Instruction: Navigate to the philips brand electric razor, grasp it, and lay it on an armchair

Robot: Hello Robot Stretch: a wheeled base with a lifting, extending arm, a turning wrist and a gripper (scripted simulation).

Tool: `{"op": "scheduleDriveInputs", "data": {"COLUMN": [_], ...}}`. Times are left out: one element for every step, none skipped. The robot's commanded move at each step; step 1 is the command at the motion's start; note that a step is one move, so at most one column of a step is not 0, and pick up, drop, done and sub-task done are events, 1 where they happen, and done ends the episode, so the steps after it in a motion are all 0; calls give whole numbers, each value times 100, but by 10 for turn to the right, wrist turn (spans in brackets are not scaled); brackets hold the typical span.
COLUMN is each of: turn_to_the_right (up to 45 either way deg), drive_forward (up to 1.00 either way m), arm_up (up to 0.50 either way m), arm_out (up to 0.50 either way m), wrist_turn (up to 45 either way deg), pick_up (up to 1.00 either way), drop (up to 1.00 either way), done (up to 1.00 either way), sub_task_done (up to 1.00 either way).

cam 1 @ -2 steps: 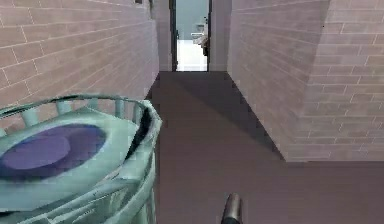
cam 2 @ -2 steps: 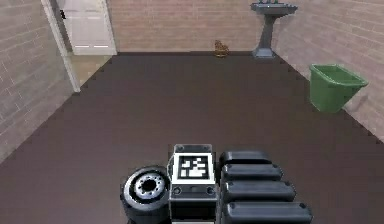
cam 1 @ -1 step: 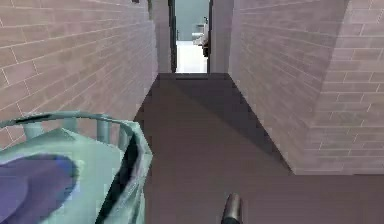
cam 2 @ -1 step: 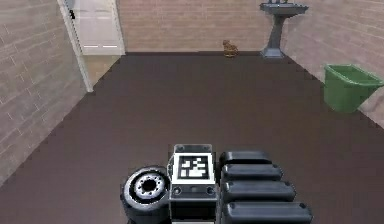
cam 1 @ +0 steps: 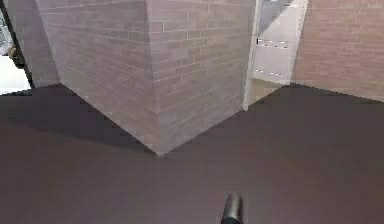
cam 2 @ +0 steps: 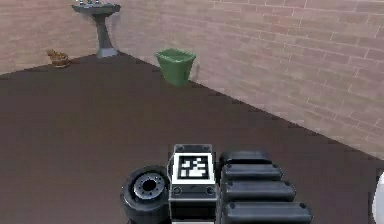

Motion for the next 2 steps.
{"op": "scheduleDriveInputs", "data": {"turn_to_the_right": [450,420], "drive_forward": [0,0], "arm_up": [0,0], "arm_out": [0,0], "wrist_turn": [0,0], "pick_up": [0,0], "drop": [0,0], "done": [0,0], "sub_task_done": [0,0]}}
